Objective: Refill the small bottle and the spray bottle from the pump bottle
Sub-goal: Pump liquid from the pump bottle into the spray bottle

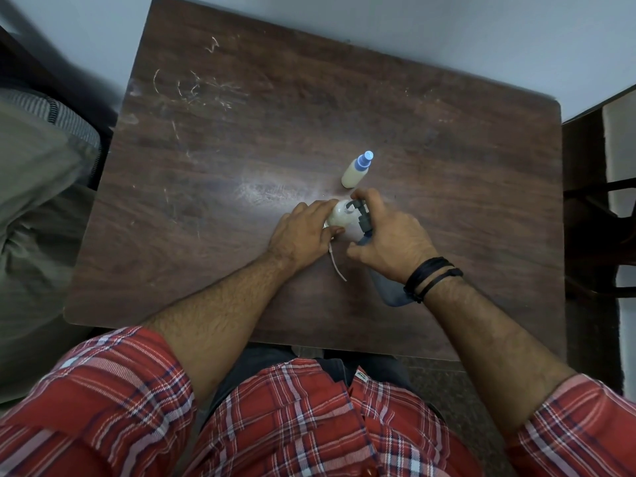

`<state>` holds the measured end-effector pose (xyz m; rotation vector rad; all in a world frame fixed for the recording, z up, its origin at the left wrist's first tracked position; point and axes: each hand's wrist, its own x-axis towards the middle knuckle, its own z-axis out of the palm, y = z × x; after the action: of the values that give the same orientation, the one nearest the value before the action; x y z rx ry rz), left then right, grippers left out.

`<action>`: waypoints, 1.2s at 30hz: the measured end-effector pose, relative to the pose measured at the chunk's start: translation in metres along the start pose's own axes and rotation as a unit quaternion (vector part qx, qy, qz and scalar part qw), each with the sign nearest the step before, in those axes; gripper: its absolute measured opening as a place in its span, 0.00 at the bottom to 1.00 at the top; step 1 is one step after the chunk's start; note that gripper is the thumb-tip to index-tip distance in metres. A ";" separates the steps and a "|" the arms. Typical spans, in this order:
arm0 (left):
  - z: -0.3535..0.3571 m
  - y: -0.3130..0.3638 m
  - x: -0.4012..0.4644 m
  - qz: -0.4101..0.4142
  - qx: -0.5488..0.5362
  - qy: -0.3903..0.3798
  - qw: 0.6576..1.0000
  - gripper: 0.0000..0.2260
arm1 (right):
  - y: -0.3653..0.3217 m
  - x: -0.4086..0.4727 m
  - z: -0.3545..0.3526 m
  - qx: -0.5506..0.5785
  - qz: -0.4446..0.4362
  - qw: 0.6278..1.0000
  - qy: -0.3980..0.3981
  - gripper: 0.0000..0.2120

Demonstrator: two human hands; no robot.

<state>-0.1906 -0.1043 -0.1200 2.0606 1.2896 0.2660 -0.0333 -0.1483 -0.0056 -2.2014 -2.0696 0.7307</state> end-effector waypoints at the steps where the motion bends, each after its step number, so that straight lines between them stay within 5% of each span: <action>1: 0.000 0.000 0.000 0.000 0.001 0.001 1.000 0.22 | 0.000 0.000 0.000 0.000 0.000 1.000 0.000 0.34; 11: 0.001 0.000 0.000 0.002 0.003 0.000 1.000 0.21 | 0.000 0.002 -0.003 0.014 0.004 1.000 -0.019 0.26; 24: 0.001 -0.002 0.002 -0.002 0.001 0.003 1.000 0.22 | 0.000 0.001 -0.001 0.020 -0.003 1.000 0.002 0.35; 36: 0.001 -0.002 0.002 0.002 0.002 0.008 1.000 0.22 | 0.004 0.003 -0.001 0.027 -0.006 1.000 -0.002 0.31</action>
<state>-0.1908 -0.1021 -0.1224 2.0681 1.2959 0.2821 -0.0294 -0.1457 -0.0067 -2.1597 -2.0386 0.7797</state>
